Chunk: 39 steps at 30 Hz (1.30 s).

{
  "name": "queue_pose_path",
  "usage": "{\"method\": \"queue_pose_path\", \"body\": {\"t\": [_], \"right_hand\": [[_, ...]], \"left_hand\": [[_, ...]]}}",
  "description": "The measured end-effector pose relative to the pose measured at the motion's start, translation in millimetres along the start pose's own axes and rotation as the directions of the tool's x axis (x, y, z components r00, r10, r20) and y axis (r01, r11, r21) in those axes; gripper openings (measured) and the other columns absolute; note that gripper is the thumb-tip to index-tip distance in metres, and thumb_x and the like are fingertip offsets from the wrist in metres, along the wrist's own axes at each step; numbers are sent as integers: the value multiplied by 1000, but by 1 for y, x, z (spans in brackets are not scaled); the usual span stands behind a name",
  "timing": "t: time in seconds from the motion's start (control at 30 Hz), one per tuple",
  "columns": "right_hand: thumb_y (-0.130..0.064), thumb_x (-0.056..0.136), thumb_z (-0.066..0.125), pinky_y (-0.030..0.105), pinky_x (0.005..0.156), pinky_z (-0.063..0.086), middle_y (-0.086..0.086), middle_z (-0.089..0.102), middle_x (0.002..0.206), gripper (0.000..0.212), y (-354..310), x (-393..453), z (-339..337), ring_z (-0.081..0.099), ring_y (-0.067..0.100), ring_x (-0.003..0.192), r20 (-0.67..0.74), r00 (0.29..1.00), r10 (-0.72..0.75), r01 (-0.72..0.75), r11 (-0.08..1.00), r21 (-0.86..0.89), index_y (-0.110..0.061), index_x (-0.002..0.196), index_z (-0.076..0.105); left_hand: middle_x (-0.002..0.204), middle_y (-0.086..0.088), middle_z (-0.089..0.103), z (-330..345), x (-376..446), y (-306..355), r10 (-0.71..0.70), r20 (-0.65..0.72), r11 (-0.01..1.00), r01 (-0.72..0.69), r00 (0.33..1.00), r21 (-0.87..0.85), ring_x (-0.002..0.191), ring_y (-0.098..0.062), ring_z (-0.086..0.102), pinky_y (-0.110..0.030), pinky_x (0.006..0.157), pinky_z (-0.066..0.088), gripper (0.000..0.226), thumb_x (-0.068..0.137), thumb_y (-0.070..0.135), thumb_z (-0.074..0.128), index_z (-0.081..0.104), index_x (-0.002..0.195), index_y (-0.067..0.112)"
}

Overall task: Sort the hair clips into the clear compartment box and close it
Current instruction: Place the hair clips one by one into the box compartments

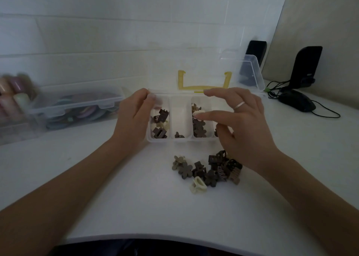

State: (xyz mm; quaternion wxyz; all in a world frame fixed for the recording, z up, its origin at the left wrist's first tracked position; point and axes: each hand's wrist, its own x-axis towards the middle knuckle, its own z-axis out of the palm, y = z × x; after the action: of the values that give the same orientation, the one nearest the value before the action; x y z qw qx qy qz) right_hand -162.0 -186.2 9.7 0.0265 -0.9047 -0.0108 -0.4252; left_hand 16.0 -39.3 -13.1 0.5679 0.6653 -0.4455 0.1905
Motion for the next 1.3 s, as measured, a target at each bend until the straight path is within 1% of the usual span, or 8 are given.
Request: {"method": "queue_pose_path", "body": {"t": [0.17,0.33,0.5,0.67,0.83,1.0,1.13,1.3], "right_hand": [[-27,84,60,20,71,37,-13,58,76,21,-16,4,-8,45,7,73,170,978,-119,64,952,300,-25,100,73],[-58,85,45,30,77,35,-18,61,88,45,-31,-6,4,39,3,83,493,841,-225,165,973,162,-35,118,63],[-52,85,44,29,77,31,-20,66,96,34,-36,-7,5,36,0,85,497,849,-180,150,984,99,-36,107,66],[-43,87,57,30,84,28,-24,52,75,16,-39,-6,1,32,0,84,520,843,-140,67,985,157,-37,102,61],[-32,82,67,21,86,29,-33,47,76,18,-39,-4,1,40,-7,79,463,878,-122,-16,959,283,-38,98,61],[-16,73,77,13,65,42,-10,59,87,24,-34,0,-3,53,7,72,234,970,66,-176,857,485,-22,89,61],[-25,76,75,19,58,46,-11,61,83,25,-18,3,-7,54,9,66,4,909,416,-369,802,469,-26,81,50],[-29,83,68,20,63,40,-19,65,92,11,-8,-1,1,52,6,80,-119,906,407,-358,885,298,-26,84,57]], "left_hand": [[55,25,52,2,1,3,-39,-6,999,39,999,18,56,10,47,-7,56,31,40,96,7,42,40,62,28],[62,14,50,2,0,9,-84,-6,996,84,996,-4,58,13,51,-6,56,33,31,96,7,41,55,69,13],[70,10,56,2,-1,11,-118,1,993,118,993,-8,62,13,54,-5,56,36,30,97,7,40,61,83,-9],[74,7,60,1,1,9,-128,8,991,128,992,-24,64,11,55,-6,58,37,34,94,15,40,61,83,-9],[74,7,60,1,0,11,-118,-3,993,118,993,3,63,12,55,-5,59,35,33,94,15,39,63,83,-6],[72,11,61,0,-1,8,-125,-15,992,125,992,6,64,5,51,-15,63,38,32,90,23,40,63,79,5],[65,17,58,-2,-2,10,-99,-11,995,99,995,8,62,7,49,-13,60,35,29,93,17,42,59,70,17],[54,26,54,-1,-6,16,-62,-22,998,62,998,-18,55,9,44,-8,55,30,40,94,5,42,40,61,28]]}}
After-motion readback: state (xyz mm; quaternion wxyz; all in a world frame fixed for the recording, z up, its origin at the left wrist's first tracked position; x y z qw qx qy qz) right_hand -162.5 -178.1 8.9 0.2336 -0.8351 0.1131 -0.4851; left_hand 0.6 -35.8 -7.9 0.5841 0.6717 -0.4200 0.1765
